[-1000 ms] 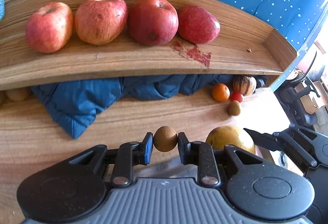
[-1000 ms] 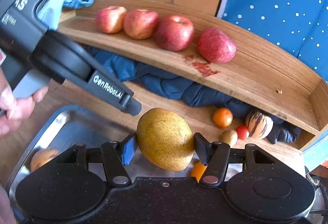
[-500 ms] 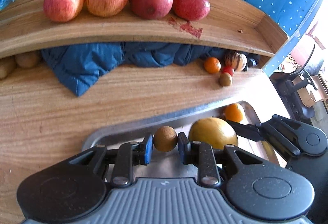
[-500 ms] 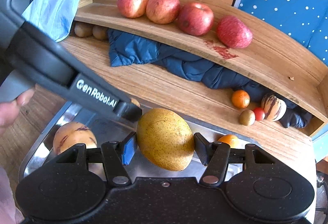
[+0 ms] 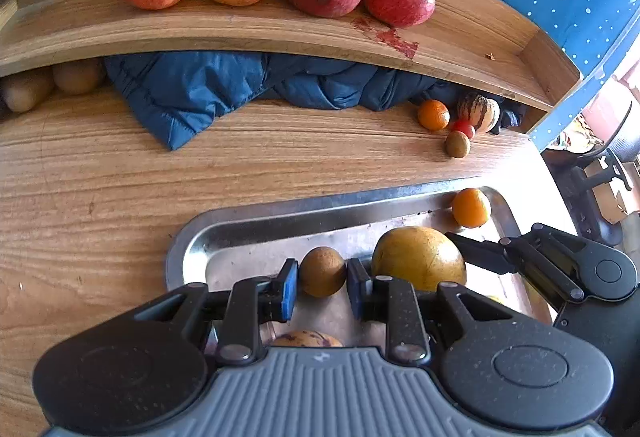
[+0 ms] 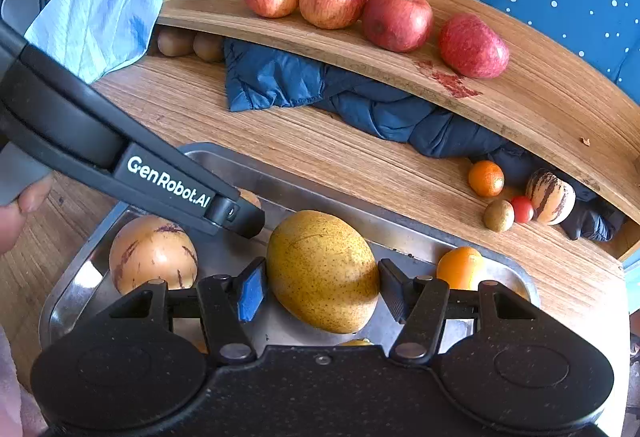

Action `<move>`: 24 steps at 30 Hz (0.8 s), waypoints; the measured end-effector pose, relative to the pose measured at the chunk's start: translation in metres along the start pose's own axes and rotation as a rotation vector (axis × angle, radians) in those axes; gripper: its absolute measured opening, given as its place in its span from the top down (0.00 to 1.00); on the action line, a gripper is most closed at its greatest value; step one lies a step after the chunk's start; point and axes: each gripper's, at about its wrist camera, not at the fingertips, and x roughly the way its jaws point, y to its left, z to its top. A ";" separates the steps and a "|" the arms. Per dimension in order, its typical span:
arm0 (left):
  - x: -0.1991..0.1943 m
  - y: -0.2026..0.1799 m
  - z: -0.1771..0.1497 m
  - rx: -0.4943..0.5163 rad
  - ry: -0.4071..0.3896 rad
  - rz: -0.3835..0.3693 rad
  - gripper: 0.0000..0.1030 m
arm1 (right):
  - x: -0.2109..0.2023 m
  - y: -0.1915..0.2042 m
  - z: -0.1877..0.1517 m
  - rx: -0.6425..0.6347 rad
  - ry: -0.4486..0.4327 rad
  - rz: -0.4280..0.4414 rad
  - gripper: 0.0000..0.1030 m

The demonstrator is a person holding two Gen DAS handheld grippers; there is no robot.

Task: Organize fruits
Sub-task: 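Carry the kiwi and pear toward the steel tray with both tools, then open both tools to drop the kiwi and pear onto the tray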

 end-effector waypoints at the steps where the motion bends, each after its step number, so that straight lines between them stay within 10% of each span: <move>1: 0.000 0.000 -0.001 -0.006 0.000 0.005 0.72 | -0.001 -0.001 -0.001 0.000 -0.002 0.002 0.41; 15: -0.033 -0.008 -0.016 -0.093 -0.086 0.104 0.11 | -0.052 -0.019 -0.029 0.086 -0.112 -0.009 0.03; 24: -0.066 -0.007 -0.051 -0.129 -0.112 0.165 0.02 | -0.088 -0.020 -0.059 0.134 -0.144 -0.013 0.01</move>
